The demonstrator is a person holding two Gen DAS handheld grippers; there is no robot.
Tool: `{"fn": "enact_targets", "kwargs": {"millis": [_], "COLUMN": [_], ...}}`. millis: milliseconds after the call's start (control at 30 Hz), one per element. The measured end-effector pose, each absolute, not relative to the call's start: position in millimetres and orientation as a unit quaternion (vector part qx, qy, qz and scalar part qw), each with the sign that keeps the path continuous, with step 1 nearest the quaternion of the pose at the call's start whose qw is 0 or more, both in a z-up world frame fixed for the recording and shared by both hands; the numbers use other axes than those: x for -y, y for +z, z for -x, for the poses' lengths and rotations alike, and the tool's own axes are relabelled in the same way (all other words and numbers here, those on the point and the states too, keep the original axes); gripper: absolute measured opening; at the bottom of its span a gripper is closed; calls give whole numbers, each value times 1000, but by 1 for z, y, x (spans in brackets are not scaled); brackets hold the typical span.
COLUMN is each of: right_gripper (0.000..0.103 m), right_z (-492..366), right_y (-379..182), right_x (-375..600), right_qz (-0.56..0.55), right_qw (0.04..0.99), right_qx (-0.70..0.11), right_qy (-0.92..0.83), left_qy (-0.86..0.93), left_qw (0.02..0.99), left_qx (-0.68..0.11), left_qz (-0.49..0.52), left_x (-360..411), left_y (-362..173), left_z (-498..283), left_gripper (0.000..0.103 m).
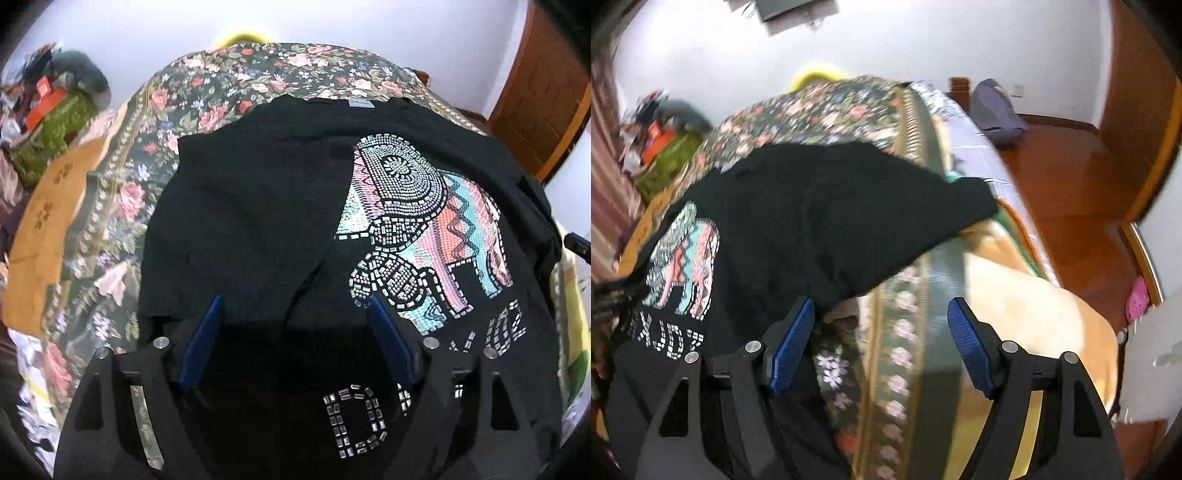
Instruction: Fold small clothes
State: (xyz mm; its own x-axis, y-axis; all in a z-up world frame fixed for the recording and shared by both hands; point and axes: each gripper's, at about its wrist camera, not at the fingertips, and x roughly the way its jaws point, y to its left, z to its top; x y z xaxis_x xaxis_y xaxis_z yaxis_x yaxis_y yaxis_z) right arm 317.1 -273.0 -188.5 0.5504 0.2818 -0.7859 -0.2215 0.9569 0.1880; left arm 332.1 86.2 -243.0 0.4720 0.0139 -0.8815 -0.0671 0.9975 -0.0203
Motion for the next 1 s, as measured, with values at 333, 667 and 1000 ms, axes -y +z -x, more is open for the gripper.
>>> {"fn": "enact_targets", "kwargs": {"millis": [333,667,1000], "right_gripper": [58,6,4], "right_z": [-356,-382,-371], "right_y": [-188,-203,-116], "right_x": [217,219,272], "right_qz": [42,20,-4], "right_qw": [893,892,929], "right_qx": [-419,-429,-351], "right_qy": [156,140,119], "left_qy": [22,19,26], "left_qw": [858,860,858], "left_qx": [-511,-507,-510], "left_qz": [52,57,62], "left_x": [-92,-93,-93], "left_y": [-252,-253,-251], "left_z": [-330,-328,-328], "left_gripper": [88,88,88]}}
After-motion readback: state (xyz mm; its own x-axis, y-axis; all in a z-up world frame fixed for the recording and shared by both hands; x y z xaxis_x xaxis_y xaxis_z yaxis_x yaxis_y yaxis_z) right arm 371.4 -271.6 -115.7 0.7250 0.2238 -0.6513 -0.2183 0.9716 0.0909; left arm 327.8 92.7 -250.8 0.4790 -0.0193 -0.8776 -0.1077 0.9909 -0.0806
